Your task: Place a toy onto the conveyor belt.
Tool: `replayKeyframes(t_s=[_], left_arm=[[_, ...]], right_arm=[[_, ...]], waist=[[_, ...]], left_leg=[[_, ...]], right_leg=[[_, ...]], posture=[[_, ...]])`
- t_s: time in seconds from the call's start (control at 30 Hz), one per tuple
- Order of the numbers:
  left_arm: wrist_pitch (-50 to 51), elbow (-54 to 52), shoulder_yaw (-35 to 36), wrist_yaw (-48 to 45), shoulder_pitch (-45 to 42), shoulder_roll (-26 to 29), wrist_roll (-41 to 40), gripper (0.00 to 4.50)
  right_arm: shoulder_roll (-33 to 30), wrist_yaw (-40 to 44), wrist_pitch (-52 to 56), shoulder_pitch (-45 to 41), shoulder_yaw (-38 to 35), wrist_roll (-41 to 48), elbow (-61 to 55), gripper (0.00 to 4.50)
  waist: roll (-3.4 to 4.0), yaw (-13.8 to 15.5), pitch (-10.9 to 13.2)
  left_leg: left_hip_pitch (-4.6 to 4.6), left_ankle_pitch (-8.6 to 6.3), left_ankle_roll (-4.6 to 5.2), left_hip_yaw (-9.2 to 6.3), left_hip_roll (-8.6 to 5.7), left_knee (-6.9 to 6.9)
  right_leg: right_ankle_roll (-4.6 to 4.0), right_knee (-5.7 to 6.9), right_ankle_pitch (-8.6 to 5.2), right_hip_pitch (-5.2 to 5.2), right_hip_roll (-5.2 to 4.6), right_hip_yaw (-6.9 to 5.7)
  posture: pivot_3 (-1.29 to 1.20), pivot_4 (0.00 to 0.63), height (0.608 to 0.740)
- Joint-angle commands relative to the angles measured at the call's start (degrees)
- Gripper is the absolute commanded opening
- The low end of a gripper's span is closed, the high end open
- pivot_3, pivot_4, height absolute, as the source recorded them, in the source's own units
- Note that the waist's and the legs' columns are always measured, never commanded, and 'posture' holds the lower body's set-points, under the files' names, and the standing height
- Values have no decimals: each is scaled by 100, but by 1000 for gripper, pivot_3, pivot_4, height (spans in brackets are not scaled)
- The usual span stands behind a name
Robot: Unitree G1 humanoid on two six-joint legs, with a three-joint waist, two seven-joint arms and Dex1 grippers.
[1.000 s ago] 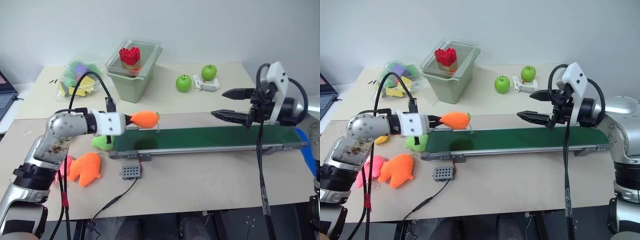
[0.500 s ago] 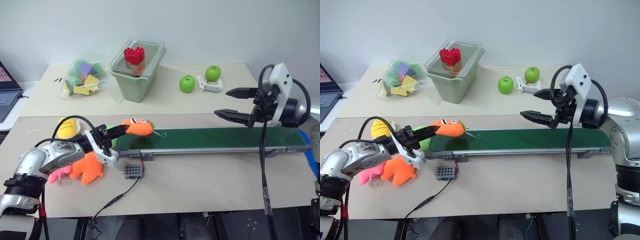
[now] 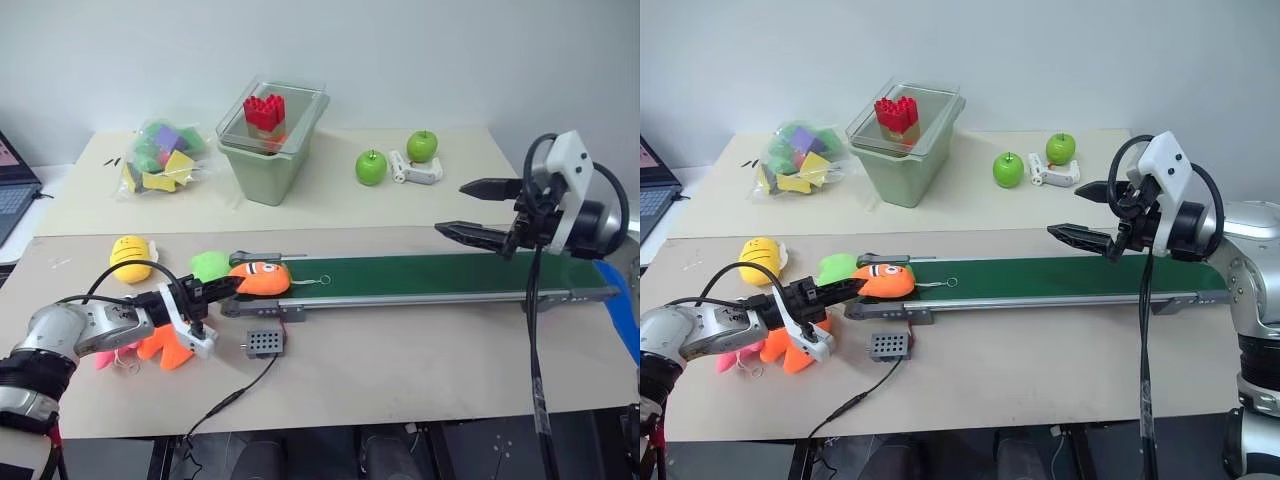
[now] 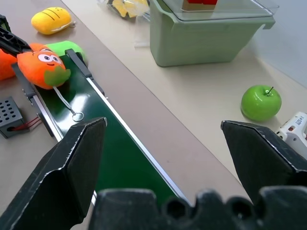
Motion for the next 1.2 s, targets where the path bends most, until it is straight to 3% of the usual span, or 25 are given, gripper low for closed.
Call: replayKeyframes(t_s=[0.03,0.4,0.53,0.83,1.07,1.2], left_arm=[[137,201,-176,397,-204,97,134,71],[270,812,-714,923,-913,-63,182,71],[129,1117,-589,563,-1043,-105,-402,1158],[-400,625,-241,401,-925,271,-1231,4464],[-666,450,95,-30,-663,553,-1837,4464],[-754,849,-126,-1644,-650,541,-3233,4464]], right_arm=[[-124,-34,-89,-33,-263,52,-205,4500],[-129,-109,-40,-81,-265,61,-263,4500],[-158,-112,-27,-60,-286,66,-277,4500],[-197,-71,-123,-53,-247,15,-164,4500],[-156,-11,-188,-138,-157,-21,-39,4500],[-216,120,-220,-136,-121,-35,17,4500]], waist=[[0,1,0],[0,-8,0],[0,-22,0],[0,-22,0],[0,-23,0],[1,-18,-1]], left_leg=[[0,0,0,0,0,0],[0,1,-2,-1,-2,0],[0,1,-3,0,-1,0],[0,3,-5,-1,-1,1],[3,4,-7,0,-1,1],[3,6,-10,0,-2,1]], right_leg=[[0,1,0,0,0,0],[0,3,0,0,0,-1],[0,2,0,-1,0,-1],[0,3,0,-1,-1,-1],[0,6,0,0,-1,0],[0,8,0,0,-1,-1]], posture=[[0,150,740],[0,150,740],[0,150,740],[0,150,740],[0,150,740],[0,150,740]])
